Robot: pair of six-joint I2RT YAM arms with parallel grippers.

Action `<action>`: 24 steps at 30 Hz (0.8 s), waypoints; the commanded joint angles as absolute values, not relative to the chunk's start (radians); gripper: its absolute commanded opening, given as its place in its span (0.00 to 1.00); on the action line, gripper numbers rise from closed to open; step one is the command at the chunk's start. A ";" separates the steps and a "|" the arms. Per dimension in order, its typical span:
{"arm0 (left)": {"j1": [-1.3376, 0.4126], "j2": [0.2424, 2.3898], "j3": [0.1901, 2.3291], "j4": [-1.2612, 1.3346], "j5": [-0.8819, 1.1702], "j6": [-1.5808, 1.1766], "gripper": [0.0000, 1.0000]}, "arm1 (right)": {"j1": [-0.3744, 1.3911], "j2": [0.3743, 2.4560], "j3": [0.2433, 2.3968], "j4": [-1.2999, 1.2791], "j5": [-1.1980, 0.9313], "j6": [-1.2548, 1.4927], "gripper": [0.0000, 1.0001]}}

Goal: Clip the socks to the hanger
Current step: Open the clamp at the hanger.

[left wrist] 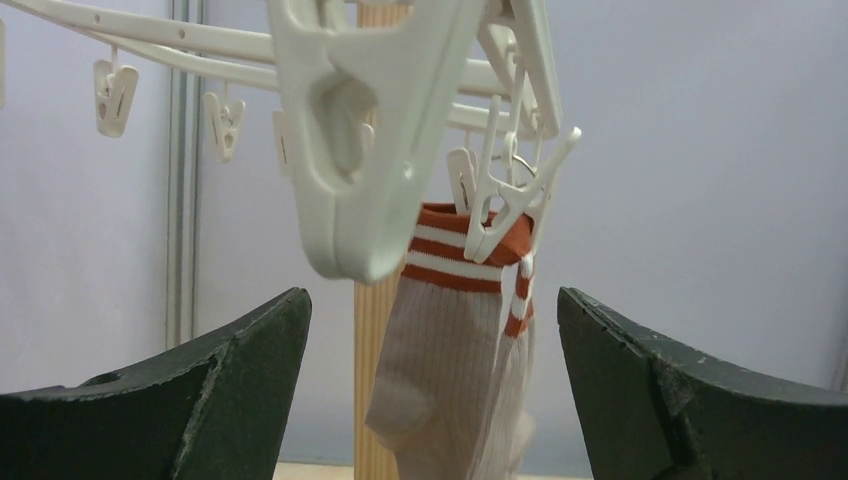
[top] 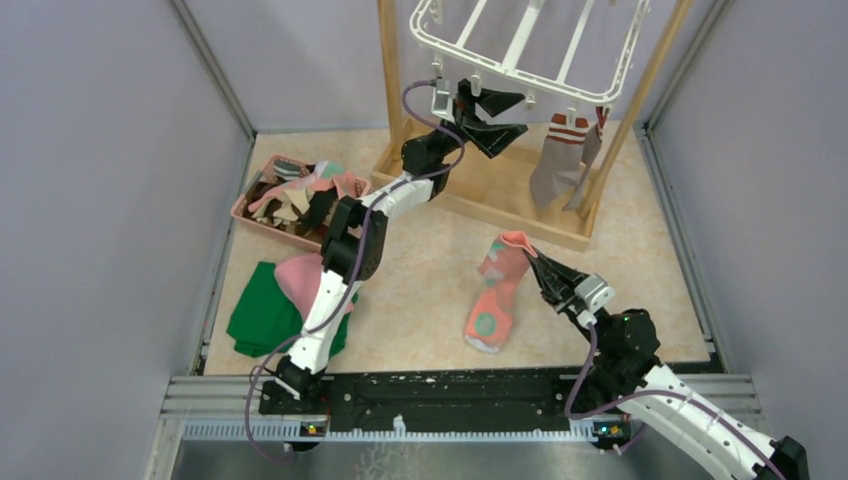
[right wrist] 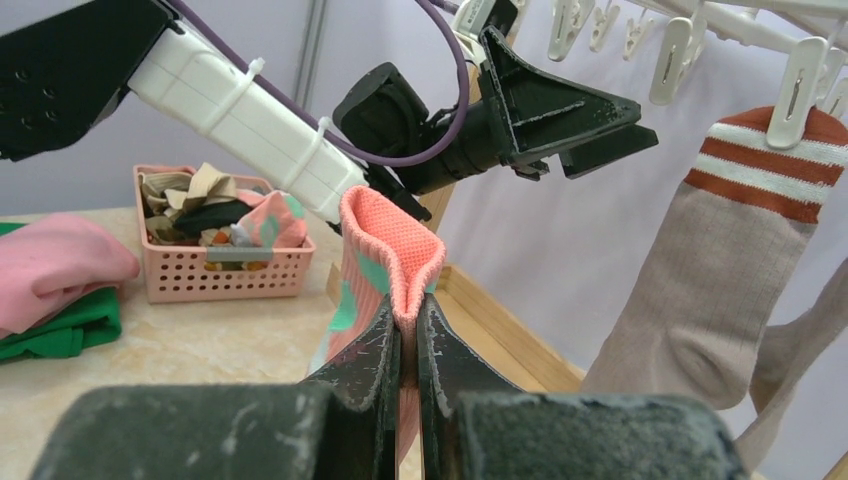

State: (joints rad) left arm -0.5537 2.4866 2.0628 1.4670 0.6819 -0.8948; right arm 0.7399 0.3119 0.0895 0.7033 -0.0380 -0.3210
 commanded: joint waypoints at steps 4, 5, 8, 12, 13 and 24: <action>-0.569 2.530 2.174 1.727 0.587 -1.026 0.98 | 0.751 0.288 0.088 0.744 -0.032 -0.309 0.00; -0.571 2.530 2.174 1.726 0.584 -1.030 0.98 | 0.752 0.286 0.087 0.744 -0.032 -0.308 0.00; -0.571 2.534 2.190 1.728 0.579 -1.052 0.98 | 0.751 0.280 0.087 0.739 -0.031 -0.308 0.00; -0.574 2.553 2.229 1.723 0.569 -1.072 0.98 | 0.751 0.276 0.087 0.738 -0.031 -0.308 0.00; -0.575 2.557 2.238 1.719 0.565 -1.070 0.98 | 0.750 0.276 0.087 0.737 -0.030 -0.308 0.00; -0.603 2.580 2.320 1.665 0.565 -1.042 0.98 | 0.751 0.262 0.086 0.732 -0.027 -0.308 0.00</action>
State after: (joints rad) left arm -0.5896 2.5584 2.2719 1.4712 0.5774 -1.0443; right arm 0.7399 0.2756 0.0895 0.7094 -0.0380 -0.3183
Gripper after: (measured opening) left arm 0.984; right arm 0.022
